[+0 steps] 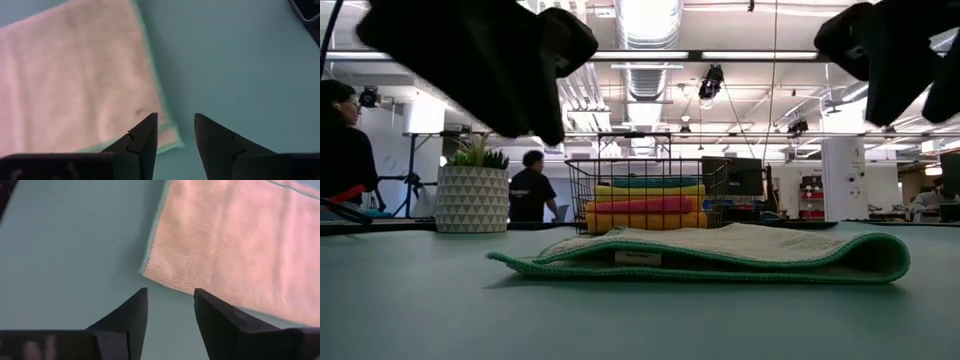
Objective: Fold microfiber towels
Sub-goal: Fold the green microfiber towel
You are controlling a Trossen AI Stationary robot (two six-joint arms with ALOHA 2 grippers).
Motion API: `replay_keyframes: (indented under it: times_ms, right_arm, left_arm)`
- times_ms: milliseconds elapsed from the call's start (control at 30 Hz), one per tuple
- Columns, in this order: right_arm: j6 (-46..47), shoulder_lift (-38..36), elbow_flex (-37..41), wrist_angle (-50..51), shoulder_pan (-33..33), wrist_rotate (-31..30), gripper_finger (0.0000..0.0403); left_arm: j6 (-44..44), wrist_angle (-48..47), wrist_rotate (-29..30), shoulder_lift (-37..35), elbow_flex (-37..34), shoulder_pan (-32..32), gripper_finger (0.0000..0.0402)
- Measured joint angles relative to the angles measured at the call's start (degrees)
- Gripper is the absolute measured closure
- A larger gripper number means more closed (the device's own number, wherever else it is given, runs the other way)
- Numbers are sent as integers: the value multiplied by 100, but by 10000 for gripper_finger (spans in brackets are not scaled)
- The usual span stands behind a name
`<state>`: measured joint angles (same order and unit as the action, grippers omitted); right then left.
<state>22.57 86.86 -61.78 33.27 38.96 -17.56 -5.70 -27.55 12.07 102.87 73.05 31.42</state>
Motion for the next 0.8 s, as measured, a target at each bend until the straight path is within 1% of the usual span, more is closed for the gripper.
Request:
replay_keyframes:
  times_ms: [133, 267, 400, 633, 800]
  right_arm:
    - [-369, 434, -198, 9, 2, 0, 245]
    - [-581, 833, -391, 11, -20, 0, 248]
    - [-662, 1141, -547, 12, -63, 0, 246]
    - [-665, 1273, -566, -204, -86, 30, 243]
    - [-838, 1271, -508, -387, -114, 178, 243]
  left_arm:
    - [-1, 76, 2, 212, 46, 105, 288]
    - [5, 316, 45, 258, 50, 110, 288]
    - [7, 415, 241, 324, -40, 110, 288]
    - [-24, 512, 284, 632, -43, 123, 288]
    - [-290, 508, 321, 775, -45, 114, 288]
